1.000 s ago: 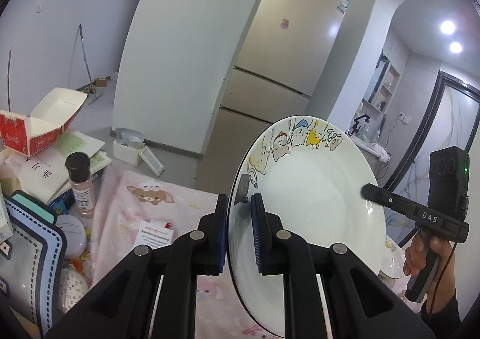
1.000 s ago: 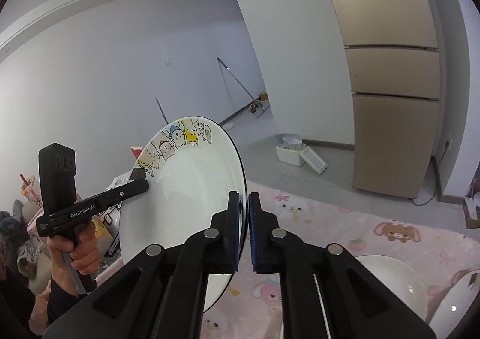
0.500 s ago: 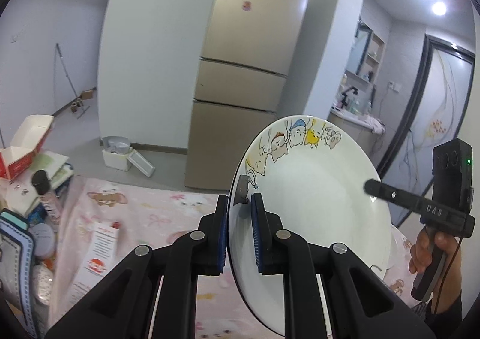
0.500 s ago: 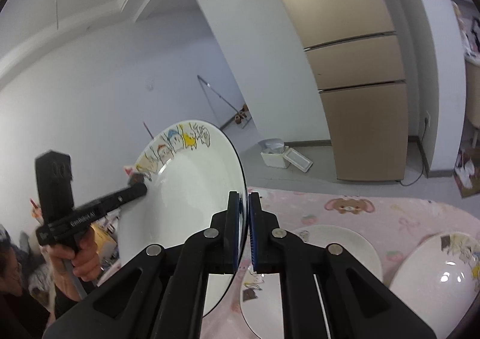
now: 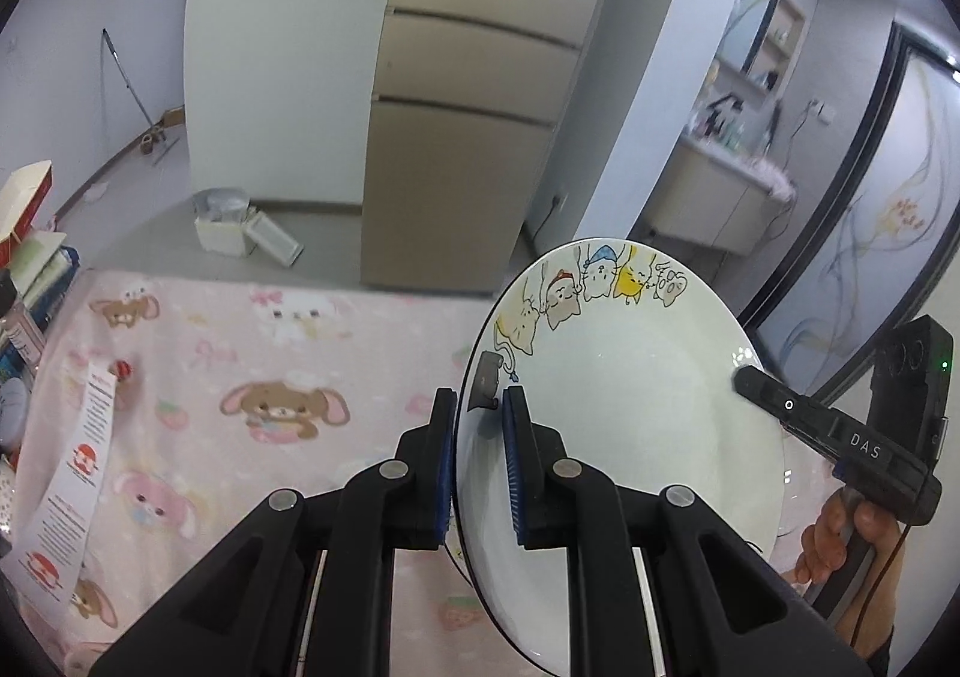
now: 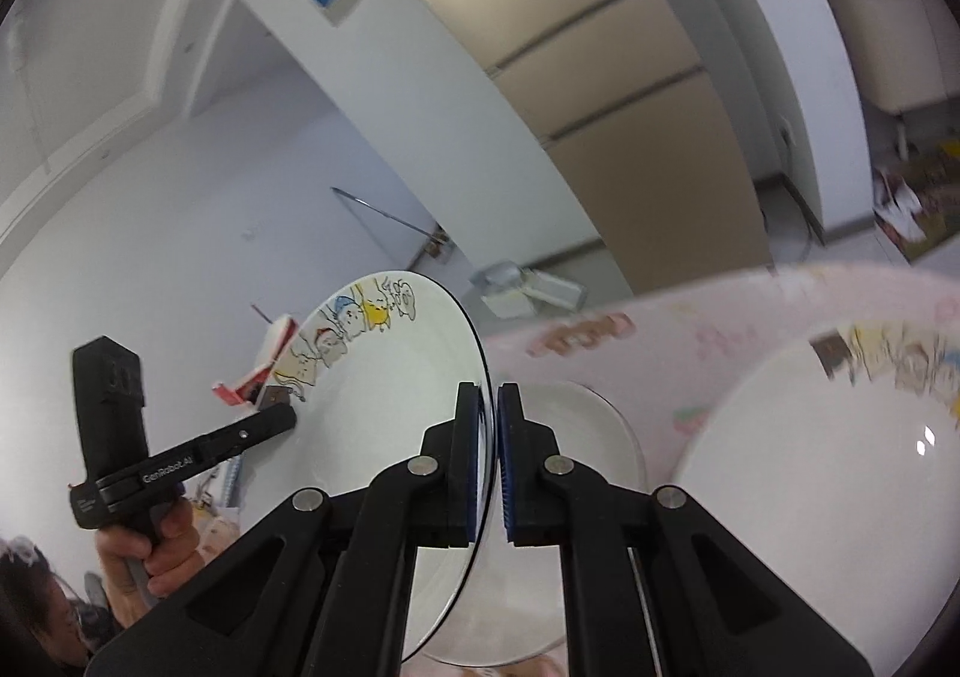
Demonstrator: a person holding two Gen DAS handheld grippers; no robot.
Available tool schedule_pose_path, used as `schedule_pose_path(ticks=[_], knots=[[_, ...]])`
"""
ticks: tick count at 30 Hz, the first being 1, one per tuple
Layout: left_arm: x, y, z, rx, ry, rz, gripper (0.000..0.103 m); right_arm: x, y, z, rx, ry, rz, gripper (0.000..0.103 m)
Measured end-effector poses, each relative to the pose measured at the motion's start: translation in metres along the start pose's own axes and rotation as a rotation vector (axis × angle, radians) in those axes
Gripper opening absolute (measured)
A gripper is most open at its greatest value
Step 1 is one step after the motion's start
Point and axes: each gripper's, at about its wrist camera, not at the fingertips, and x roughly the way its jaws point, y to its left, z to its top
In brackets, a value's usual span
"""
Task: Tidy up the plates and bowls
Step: 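Carry both white plates, lower them onto the table and open both tools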
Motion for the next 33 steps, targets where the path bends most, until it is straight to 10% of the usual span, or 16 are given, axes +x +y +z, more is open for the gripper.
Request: schedule_pose_path(ticks=[17, 33], knots=[[0.06, 0.016, -0.032, -0.013, 0.086, 0.056, 0.015, 0.043, -0.03, -0.019, -0.044, 0.153, -0.148, 0.009], [0.078, 0.017, -0.037, 0.024, 0.098, 0.102, 0.017, 0.059, 0.023, -0.044, -0.525, 0.191, -0.493, 0.013]])
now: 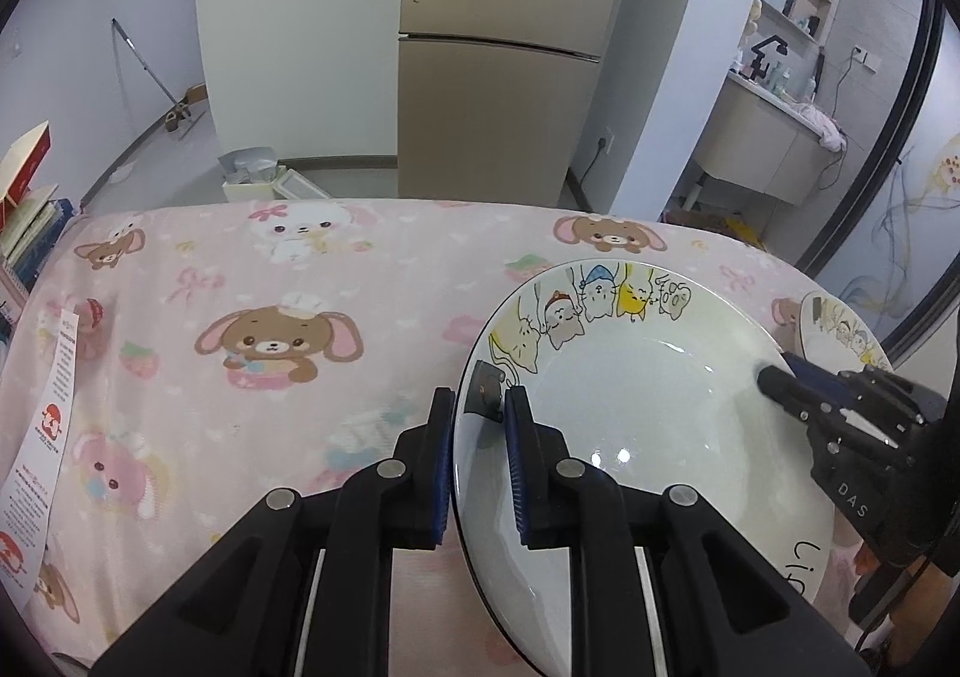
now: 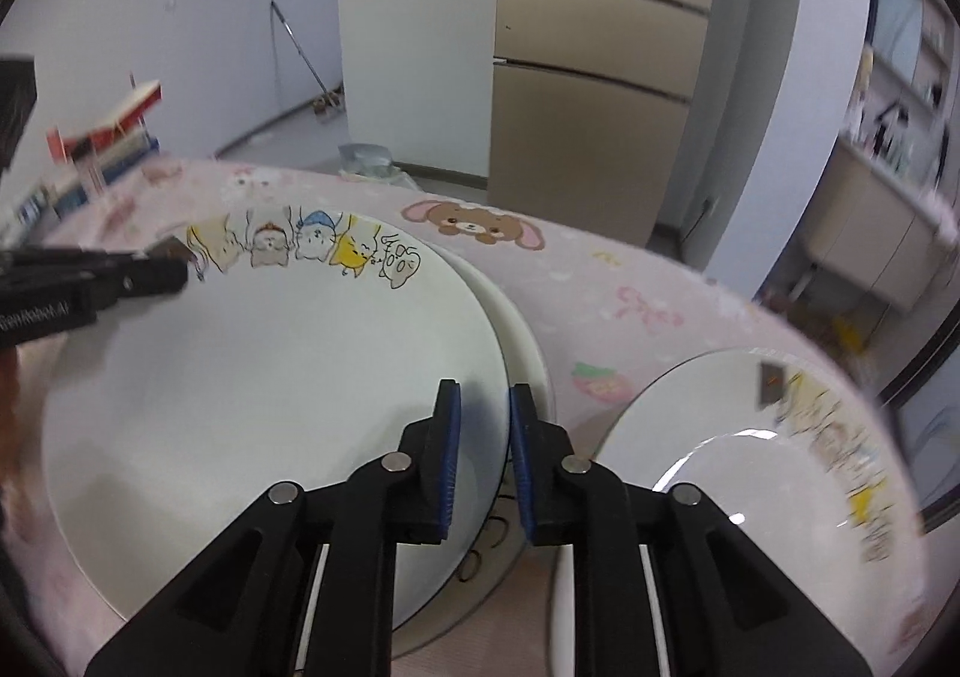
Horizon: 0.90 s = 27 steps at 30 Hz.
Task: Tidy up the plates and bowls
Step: 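Carry both white plates, lower them onto the table and open both tools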
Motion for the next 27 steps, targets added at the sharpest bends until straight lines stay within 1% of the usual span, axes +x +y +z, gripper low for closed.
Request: schedule_pose_path(ticks=[2, 8, 12, 15, 16, 18, 20, 21, 22, 23, 25, 26, 27], knots=[[0.001, -0.005, -0.001, 0.022, -0.002, 0.009, 0.017, -0.005, -0.001, 0.001, -0.018, -0.008, -0.026, 0.011], [0.004, -0.006, -0.003, 0.03, -0.007, 0.019, 0.018, -0.007, -0.007, 0.0, 0.0, -0.021, -0.007, 0.01], [0.006, -0.015, -0.006, 0.103, -0.023, 0.075, 0.019, -0.007, -0.007, 0.002, 0.016, -0.02, -0.012, 0.01], [0.009, -0.022, -0.008, 0.134, -0.017, 0.089, 0.019, -0.006, -0.013, 0.002, 0.055, -0.013, -0.026, 0.011], [0.01, -0.025, -0.008, 0.15, -0.021, 0.108, 0.019, -0.004, -0.017, 0.002, 0.083, -0.003, -0.017, 0.013], [0.01, -0.028, -0.009, 0.161, -0.024, 0.122, 0.019, -0.001, -0.024, 0.0, 0.134, 0.016, 0.039, 0.017], [0.01, -0.027, -0.009, 0.151, -0.023, 0.113, 0.019, 0.0, -0.025, -0.001, 0.142, 0.025, 0.049, 0.017], [0.009, -0.024, -0.009, 0.14, -0.022, 0.101, 0.019, -0.001, -0.023, -0.001, 0.136, 0.021, 0.047, 0.02], [0.009, -0.022, -0.008, 0.128, -0.021, 0.091, 0.019, -0.002, -0.022, -0.001, 0.134, 0.019, 0.05, 0.027], [0.008, -0.02, -0.008, 0.115, -0.018, 0.08, 0.019, -0.002, -0.021, -0.001, 0.133, 0.016, 0.058, 0.032], [0.007, -0.014, -0.006, 0.076, -0.005, 0.053, 0.019, -0.005, -0.02, 0.0, 0.135, 0.005, 0.072, 0.047], [0.006, -0.012, -0.005, 0.058, -0.004, 0.042, 0.019, -0.007, -0.02, 0.001, 0.136, -0.002, 0.074, 0.051], [0.004, -0.009, -0.005, 0.043, -0.011, 0.035, 0.019, -0.01, -0.02, 0.002, 0.14, -0.013, 0.078, 0.065]])
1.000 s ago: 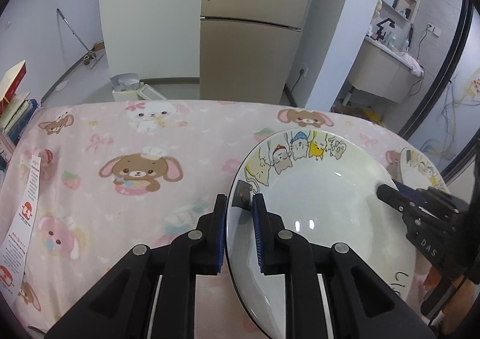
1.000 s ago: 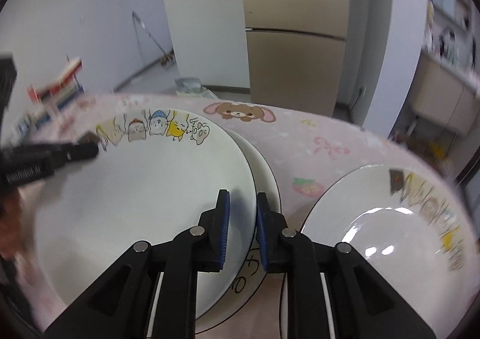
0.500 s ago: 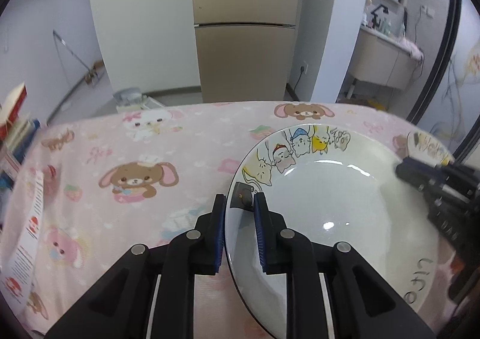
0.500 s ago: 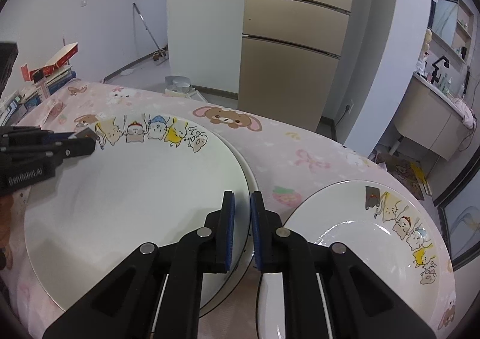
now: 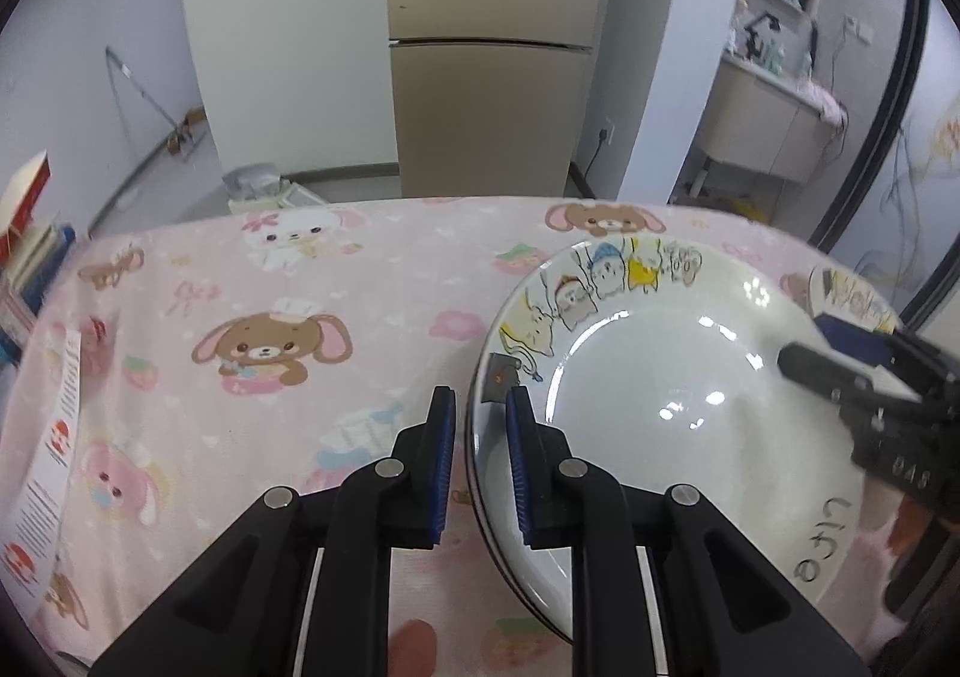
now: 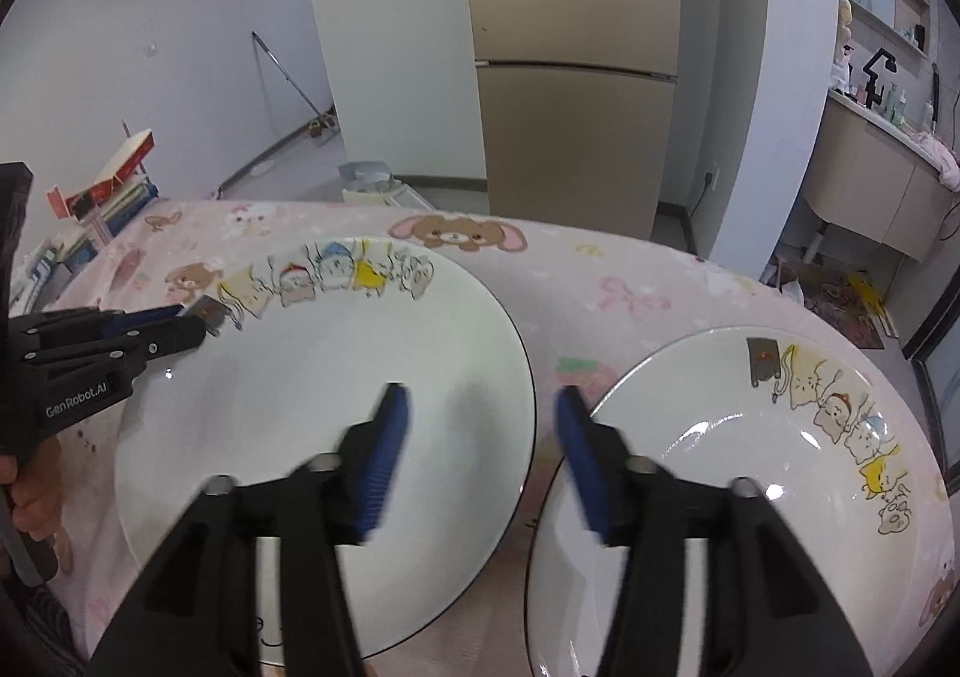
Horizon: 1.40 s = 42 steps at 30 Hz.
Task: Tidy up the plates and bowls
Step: 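Carry both white plates, lower them onto the table and open both tools, then withdraw both tools and move toward the remaining white plates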
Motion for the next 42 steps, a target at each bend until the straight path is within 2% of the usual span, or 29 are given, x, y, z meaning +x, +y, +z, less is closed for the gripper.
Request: schedule_pose_path(ticks=[1, 2, 3, 4, 5, 6, 10, 13, 16, 20, 24, 27, 32, 37, 42], knots=[[-0.003, 0.003, 0.001, -0.012, -0.01, -0.001, 0.02, -0.002, -0.001, 0.001, 0.009, -0.011, 0.0, 0.084], [-0.005, 0.004, 0.002, -0.014, -0.017, 0.001, 0.022, -0.004, -0.002, 0.001, 0.018, -0.023, 0.002, 0.091], [-0.007, 0.005, 0.003, -0.014, -0.026, 0.003, 0.039, -0.007, -0.003, 0.003, 0.029, -0.04, 0.012, 0.099], [-0.01, 0.005, 0.004, -0.014, -0.04, 0.001, 0.08, -0.011, -0.005, 0.004, 0.044, -0.056, 0.023, 0.101], [-0.014, 0.006, 0.005, -0.018, -0.061, -0.004, 0.099, -0.014, -0.008, 0.005, 0.062, -0.062, 0.029, 0.102], [-0.019, 0.006, 0.006, -0.027, -0.098, -0.008, 0.103, -0.016, -0.011, 0.007, 0.092, -0.064, 0.034, 0.103], [-0.031, 0.003, 0.011, -0.031, -0.135, 0.006, 0.103, -0.026, -0.025, 0.015, 0.188, -0.075, 0.092, 0.103], [-0.043, 0.002, 0.015, -0.03, -0.166, 0.024, 0.103, -0.04, -0.027, 0.021, 0.185, -0.107, 0.079, 0.103], [-0.061, 0.0, 0.019, -0.038, -0.206, 0.001, 0.103, -0.054, -0.027, 0.027, 0.184, -0.133, 0.087, 0.103], [-0.086, -0.005, 0.023, -0.026, -0.254, -0.009, 0.103, -0.073, -0.022, 0.036, 0.166, -0.158, 0.059, 0.103], [-0.118, -0.012, 0.027, -0.004, -0.302, -0.032, 0.103, -0.109, 0.002, 0.047, 0.072, -0.23, 0.012, 0.103], [-0.145, -0.018, 0.028, 0.005, -0.345, -0.079, 0.103, -0.142, 0.018, 0.053, 0.018, -0.303, 0.019, 0.103], [-0.187, -0.042, 0.025, 0.082, -0.404, -0.161, 0.103, -0.189, 0.037, 0.057, -0.038, -0.388, 0.044, 0.103], [-0.222, -0.062, 0.02, 0.11, -0.47, -0.225, 0.103, -0.229, 0.045, 0.052, -0.057, -0.482, 0.064, 0.103], [-0.243, -0.067, 0.018, 0.092, -0.475, -0.301, 0.103, -0.257, 0.051, 0.048, -0.084, -0.532, 0.056, 0.103]])
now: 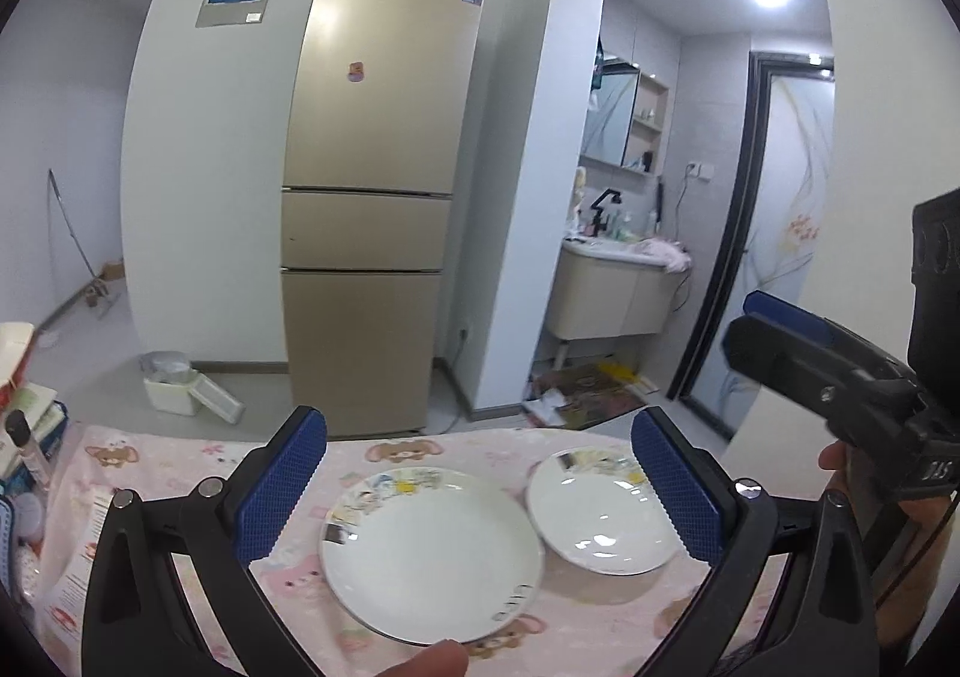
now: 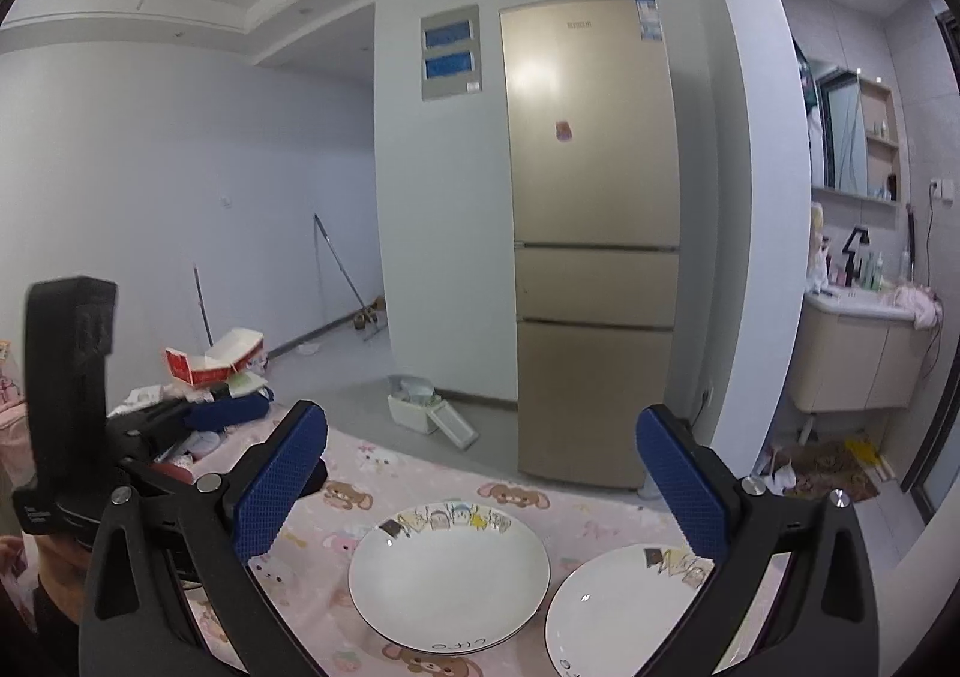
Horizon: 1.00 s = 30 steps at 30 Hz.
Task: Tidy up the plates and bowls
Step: 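Withdraw both tools and move toward the remaining white plates, then grasp a white cartoon-rim plate rim with each tool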
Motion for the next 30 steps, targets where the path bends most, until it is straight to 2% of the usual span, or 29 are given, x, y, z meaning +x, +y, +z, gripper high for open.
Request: schedule_pose_path(ticks=[4, 6, 8, 12, 14, 16, 18, 21, 23, 30], knots=[[-0.007, -0.008, -0.001, -0.022, -0.001, -0.031, 0.103, -0.022, 0.003, 0.011, -0.007, -0.051, 0.041, 0.103], [-0.003, -0.014, -0.004, -0.024, 0.038, -0.095, 0.103, -0.027, -0.003, 0.017, 0.008, -0.067, 0.073, 0.103], [0.004, -0.023, -0.008, -0.031, 0.081, -0.108, 0.103, -0.03, -0.012, 0.017, 0.012, -0.061, 0.097, 0.103], [0.018, -0.045, -0.016, -0.042, 0.132, -0.107, 0.103, -0.034, -0.037, 0.002, -0.006, -0.033, 0.041, 0.103], [0.032, -0.05, -0.029, -0.142, 0.161, -0.11, 0.103, -0.03, -0.053, -0.013, 0.0, 0.005, 0.003, 0.103], [0.058, -0.061, -0.051, -0.217, 0.271, -0.128, 0.103, -0.022, -0.074, -0.031, 0.045, 0.057, 0.003, 0.103], [0.077, -0.072, -0.071, -0.219, 0.36, -0.131, 0.103, -0.016, -0.092, -0.048, 0.089, 0.104, 0.018, 0.103], [0.104, -0.09, -0.097, -0.193, 0.475, -0.142, 0.094, -0.006, -0.114, -0.079, 0.106, 0.172, -0.024, 0.103], [0.117, -0.094, -0.112, -0.219, 0.542, -0.149, 0.094, -0.001, -0.131, -0.099, 0.127, 0.213, -0.04, 0.103], [0.129, -0.099, -0.139, -0.263, 0.595, -0.07, 0.094, 0.005, -0.184, -0.155, 0.196, 0.367, -0.049, 0.103]])
